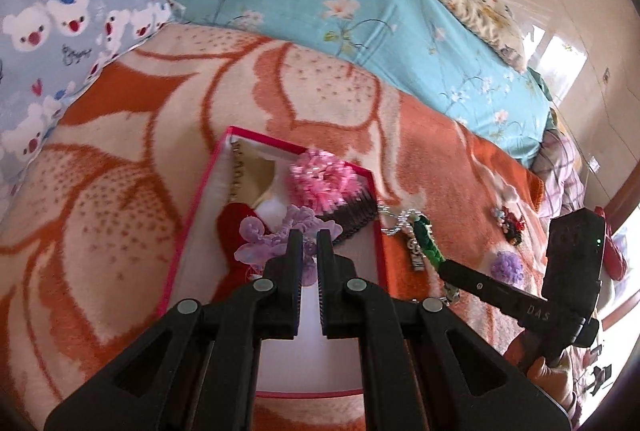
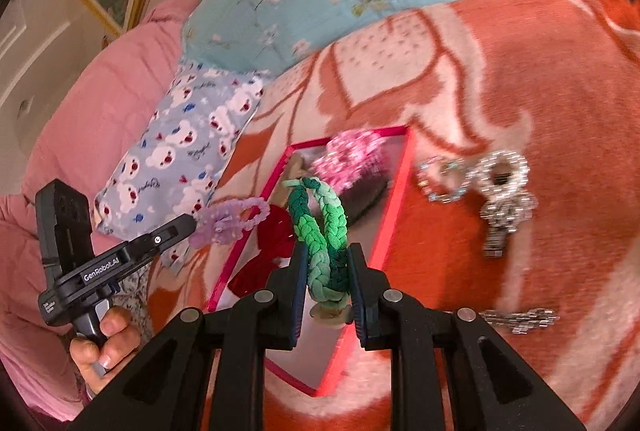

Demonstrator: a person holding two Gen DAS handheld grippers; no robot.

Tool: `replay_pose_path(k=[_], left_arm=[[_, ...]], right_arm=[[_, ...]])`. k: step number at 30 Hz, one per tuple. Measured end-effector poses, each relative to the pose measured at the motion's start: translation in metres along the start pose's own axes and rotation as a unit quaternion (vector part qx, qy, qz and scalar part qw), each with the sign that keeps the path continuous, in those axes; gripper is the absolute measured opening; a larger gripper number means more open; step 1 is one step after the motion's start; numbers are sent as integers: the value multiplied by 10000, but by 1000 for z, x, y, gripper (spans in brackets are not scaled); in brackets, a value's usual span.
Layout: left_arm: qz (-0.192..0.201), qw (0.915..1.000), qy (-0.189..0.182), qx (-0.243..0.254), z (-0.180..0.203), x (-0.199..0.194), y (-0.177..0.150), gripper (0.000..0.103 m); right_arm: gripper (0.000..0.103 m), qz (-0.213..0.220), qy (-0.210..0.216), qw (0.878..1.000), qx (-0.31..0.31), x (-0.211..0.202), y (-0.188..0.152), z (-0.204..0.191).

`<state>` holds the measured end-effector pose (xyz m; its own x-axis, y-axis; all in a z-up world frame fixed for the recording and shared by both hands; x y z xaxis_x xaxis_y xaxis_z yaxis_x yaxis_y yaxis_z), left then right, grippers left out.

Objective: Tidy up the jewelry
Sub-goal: 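Carry the purple scrunchie and green braided tie over the box with both tools, then open the left tool releasing the scrunchie while the right tool releases the green tie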

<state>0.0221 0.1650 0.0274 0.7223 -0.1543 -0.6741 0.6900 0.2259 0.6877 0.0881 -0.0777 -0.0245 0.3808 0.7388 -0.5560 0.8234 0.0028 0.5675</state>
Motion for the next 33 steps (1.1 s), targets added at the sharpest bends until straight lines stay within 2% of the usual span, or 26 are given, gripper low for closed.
replay_pose_path(k=[11, 24, 33], left_arm=[[-166, 9992, 253, -259, -35, 14, -13, 5], [-470, 9974, 338, -423, -56, 40, -27, 5], [-665, 9958, 476, -416, -64, 52, -34, 5]], right_arm=[[19, -525, -37, 9985, -144, 58, -17, -16], [20, -746, -458, 9955, -374, 89, -20, -14], [22, -907, -550, 9934, -432, 104, -25, -13]])
Point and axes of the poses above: each gripper's, at about its wrist camera, not at the fingertips, and x roughly the way its jaws point, z to its right, y to its top, the point moved 1 cm from there along x, roughly the way its jaws point, and after that the axes turned 6 degrees about x, right-handed, at the moved point
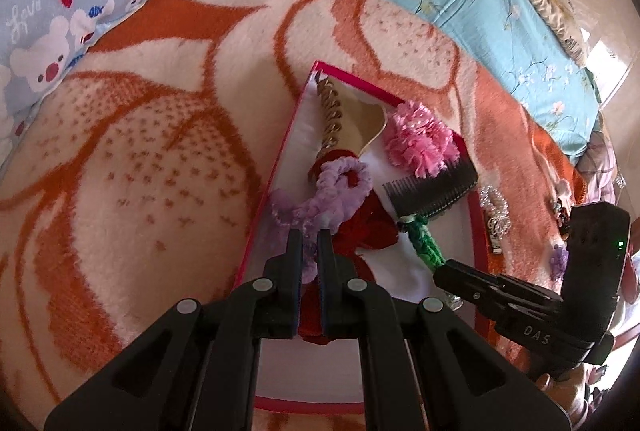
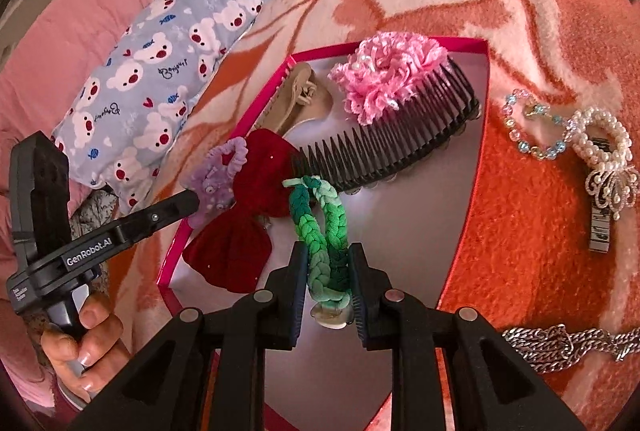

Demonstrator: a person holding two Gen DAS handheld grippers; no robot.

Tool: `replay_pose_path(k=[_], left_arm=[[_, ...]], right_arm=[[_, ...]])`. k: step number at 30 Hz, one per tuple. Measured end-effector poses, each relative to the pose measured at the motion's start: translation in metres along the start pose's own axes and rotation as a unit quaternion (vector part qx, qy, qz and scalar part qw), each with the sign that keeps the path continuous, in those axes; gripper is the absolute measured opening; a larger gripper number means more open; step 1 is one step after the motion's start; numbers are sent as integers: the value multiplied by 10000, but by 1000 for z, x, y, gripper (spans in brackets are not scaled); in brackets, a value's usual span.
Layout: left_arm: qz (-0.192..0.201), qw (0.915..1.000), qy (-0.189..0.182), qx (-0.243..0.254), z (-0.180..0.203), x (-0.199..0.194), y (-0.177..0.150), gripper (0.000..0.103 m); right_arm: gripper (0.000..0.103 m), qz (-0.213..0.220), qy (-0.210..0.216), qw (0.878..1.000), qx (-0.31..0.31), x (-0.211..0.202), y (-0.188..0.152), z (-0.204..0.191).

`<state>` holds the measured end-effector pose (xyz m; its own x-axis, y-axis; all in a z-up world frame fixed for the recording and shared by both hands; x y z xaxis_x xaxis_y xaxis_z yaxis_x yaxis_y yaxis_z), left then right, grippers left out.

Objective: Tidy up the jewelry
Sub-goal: 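Open the left tool releasing the scrunchie while the right tool releases the green tie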

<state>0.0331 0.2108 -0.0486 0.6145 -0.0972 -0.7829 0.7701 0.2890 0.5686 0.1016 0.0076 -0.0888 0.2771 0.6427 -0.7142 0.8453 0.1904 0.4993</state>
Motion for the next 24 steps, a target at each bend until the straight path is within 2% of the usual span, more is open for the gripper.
replay_pose_path(k=[12, 15, 17, 24], left_arm=[[-80, 10000, 47, -35, -3, 4, -2, 6], [-99, 9999, 40, -74, -4, 4, -3, 15], [-89, 9999, 47, -88, -5, 2, -4, 29], [-55, 9999, 71, -44, -2, -2, -5, 30]], right_arm=[[28, 6, -84, 9999, -85, 0, 1, -4], [32, 13, -49, 10000, -49, -2, 1, -5], [33, 38, -33, 10000, -42, -4, 1, -6], [33, 206, 76, 9998, -24, -21, 1, -10]])
Point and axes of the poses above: each gripper's, at about its wrist camera, not at the fingertips, and x roughly the way its jaws point, z to its right, y to its top, the point moved 1 cm from there along x, roughly the way its jaws point, and after that the axes turned 6 degrees about x, right-handed, at the moved point
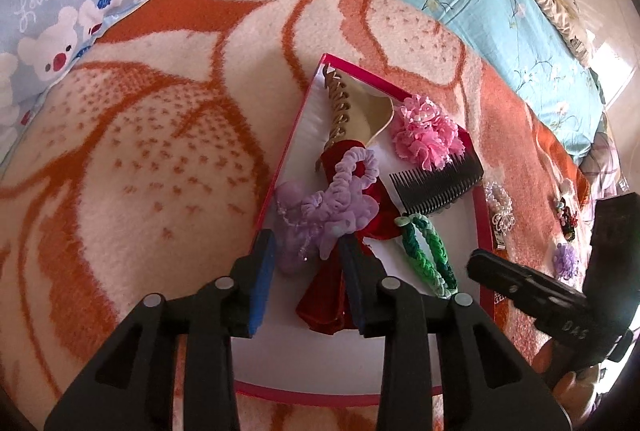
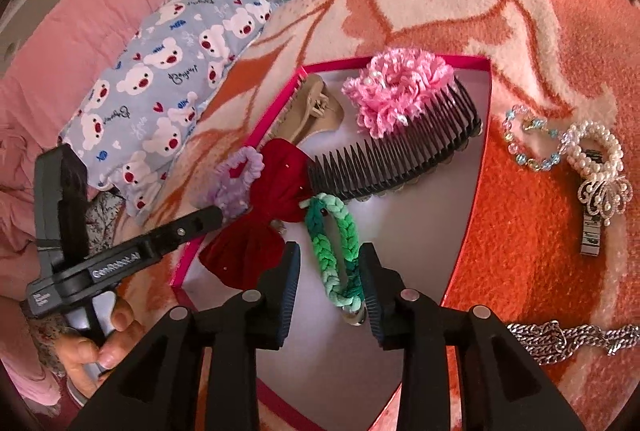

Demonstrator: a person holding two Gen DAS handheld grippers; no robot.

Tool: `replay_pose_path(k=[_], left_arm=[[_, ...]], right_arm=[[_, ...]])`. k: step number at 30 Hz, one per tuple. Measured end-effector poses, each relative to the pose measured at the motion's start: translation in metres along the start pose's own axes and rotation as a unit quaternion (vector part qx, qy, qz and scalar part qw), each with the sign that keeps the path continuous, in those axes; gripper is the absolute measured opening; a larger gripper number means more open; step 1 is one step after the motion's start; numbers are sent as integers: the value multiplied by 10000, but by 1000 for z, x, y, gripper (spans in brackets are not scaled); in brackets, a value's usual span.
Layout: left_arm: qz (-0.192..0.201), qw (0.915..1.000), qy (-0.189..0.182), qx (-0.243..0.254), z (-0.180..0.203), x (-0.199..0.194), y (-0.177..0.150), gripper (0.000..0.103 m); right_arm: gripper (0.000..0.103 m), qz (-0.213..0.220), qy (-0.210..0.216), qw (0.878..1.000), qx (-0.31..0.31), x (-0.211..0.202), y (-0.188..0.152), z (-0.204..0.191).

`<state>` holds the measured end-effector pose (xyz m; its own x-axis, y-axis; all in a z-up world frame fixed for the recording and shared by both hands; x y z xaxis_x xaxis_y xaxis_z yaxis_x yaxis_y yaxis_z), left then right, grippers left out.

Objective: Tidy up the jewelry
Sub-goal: 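Withdraw both tools from the box toward the silver chain and purple flower scrunchie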

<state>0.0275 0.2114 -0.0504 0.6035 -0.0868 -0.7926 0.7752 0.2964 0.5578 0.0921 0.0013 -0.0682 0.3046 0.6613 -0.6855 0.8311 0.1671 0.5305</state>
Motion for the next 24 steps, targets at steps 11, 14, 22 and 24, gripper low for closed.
replay_pose_path(k=[11, 14, 22, 24], left_arm=[[-23, 9998, 16, 174, 11, -5, -4, 46], [-8, 9998, -13, 216, 16, -9, -6, 46], [142, 9987, -193, 444, 43, -28, -4, 46], [146, 9983, -240, 515, 52, -29, -3, 46]], right_arm=[[33, 335, 26, 9988, 358, -46, -5, 27], [33, 455, -2, 9980, 442, -62, -9, 36], [36, 762, -301, 9936, 778, -104, -22, 75], [36, 805, -389, 9923, 861, -113, -25, 85]])
Point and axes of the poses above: each gripper's, at about its wrist camera, not at the fingertips, and x roughly the way its jaws point, z to its right, y to its top, the point moved 1 cm from there along x, roughly the way its jaws point, and after that the axes turned 6 degrees about x, right-handed, at the moved point
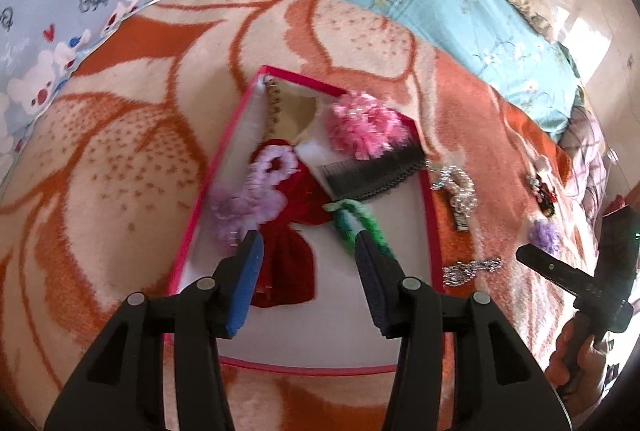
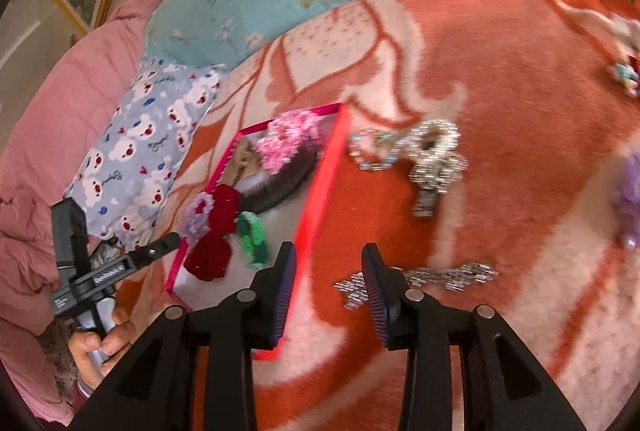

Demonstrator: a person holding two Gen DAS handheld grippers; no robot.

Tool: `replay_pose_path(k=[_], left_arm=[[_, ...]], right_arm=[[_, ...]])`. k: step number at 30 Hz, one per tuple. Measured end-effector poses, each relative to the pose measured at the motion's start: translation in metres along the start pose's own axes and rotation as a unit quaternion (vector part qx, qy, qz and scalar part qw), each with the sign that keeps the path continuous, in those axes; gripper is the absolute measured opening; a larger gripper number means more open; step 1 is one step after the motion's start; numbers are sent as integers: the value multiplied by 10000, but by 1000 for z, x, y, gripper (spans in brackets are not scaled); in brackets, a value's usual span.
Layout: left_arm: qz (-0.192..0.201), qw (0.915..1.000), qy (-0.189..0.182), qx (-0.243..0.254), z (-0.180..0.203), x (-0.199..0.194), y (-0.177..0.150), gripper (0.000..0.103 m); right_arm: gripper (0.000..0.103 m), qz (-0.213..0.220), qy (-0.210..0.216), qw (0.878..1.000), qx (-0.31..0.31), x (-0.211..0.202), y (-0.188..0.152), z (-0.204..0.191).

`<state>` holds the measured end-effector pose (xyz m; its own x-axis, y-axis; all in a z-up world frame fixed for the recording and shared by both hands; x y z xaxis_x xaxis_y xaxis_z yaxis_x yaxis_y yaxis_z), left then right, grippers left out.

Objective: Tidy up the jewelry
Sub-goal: 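Withdraw both tools from the box toward the silver chain and purple flower scrunchie, then grasp the silver chain with the left tool while the right tool grasps the purple flower scrunchie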

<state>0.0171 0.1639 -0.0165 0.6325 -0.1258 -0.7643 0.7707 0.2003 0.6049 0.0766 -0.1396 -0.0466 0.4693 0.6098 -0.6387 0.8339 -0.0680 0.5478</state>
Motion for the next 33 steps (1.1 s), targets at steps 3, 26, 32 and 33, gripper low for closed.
replay_pose_path(k=[3, 26, 32, 33], left_arm=[[-9, 9999, -105, 120, 15, 0, 1, 46], [-557, 9808, -973, 1593, 165, 30, -21, 54], [-864, 9683, -1025, 2107, 203, 56, -30, 55], [-910, 9654, -964, 2248, 210, 64, -31, 55]], right_arm=[[37, 84, -104, 9998, 143, -13, -1, 18], [46, 932, -830, 9872, 995, -108, -8, 121], [57, 1128, -1056, 9815, 1134, -117, 2, 139], [57, 1136, -1070, 9810, 1156, -117, 4, 142]])
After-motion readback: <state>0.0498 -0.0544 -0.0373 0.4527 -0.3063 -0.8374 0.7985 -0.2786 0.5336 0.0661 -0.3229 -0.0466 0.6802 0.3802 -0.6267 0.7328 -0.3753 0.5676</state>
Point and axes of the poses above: each gripper's, at about its wrist camera, not at the fingertips, and x roughly the way its jaws point, z to its right, y to its top, the point moved 1 cm from there along x, roughly the way its jaws point, and after that the axes turned 6 degrees about x, right-handed, at the moved point
